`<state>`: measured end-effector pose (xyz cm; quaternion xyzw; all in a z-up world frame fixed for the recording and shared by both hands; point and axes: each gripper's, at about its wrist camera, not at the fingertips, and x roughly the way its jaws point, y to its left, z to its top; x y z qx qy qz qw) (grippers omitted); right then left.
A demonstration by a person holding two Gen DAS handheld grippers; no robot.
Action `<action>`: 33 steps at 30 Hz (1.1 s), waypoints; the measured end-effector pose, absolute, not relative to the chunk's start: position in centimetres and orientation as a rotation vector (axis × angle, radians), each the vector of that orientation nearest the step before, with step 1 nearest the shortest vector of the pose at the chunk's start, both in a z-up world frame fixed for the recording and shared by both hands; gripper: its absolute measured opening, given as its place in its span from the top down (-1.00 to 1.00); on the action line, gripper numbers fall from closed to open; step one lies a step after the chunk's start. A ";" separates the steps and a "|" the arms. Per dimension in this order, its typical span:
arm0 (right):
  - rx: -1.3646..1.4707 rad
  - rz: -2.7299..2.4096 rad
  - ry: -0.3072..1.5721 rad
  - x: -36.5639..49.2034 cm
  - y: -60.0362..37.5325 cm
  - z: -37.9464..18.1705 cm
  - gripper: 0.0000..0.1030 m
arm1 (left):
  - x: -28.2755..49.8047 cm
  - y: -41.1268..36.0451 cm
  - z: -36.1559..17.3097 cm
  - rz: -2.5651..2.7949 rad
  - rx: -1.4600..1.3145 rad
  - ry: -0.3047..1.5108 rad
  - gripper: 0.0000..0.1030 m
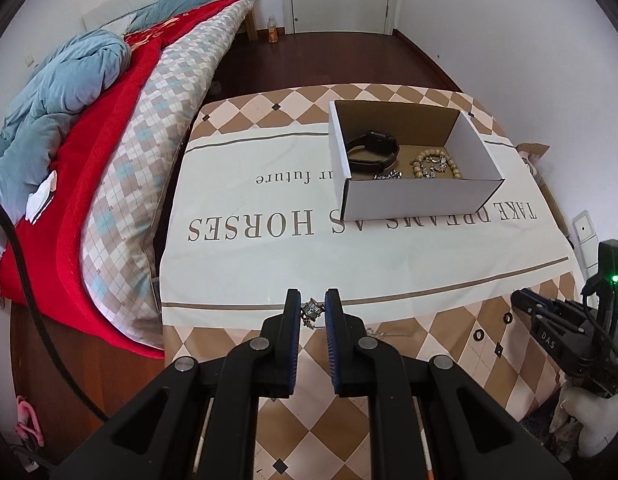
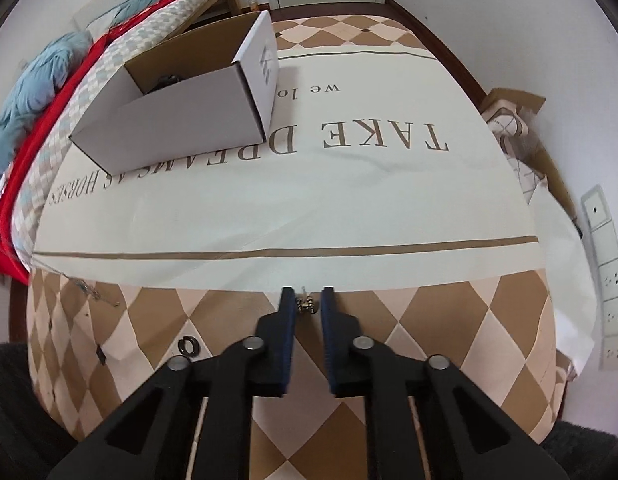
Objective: Organize jewelry
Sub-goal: 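Grasp a small silver piece with the right tool, then carry both small silver pieces over the box and lower them in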
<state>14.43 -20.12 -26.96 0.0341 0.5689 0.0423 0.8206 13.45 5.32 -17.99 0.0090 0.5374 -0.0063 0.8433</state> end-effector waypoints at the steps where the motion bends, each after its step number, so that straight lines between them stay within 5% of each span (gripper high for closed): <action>1: 0.074 0.091 1.208 14.3 -20.2 -27.0 0.82 | 13.4 5.2 -18.0 -0.014 0.019 1.135 0.82; 19: 0.293 0.166 1.084 14.4 -23.7 -18.9 0.82 | 14.7 4.8 -11.2 -0.070 0.013 1.028 0.82; 33: 0.250 0.302 0.981 24.0 -19.2 -10.8 0.83 | 23.4 2.7 -1.4 -0.178 -0.003 0.868 0.82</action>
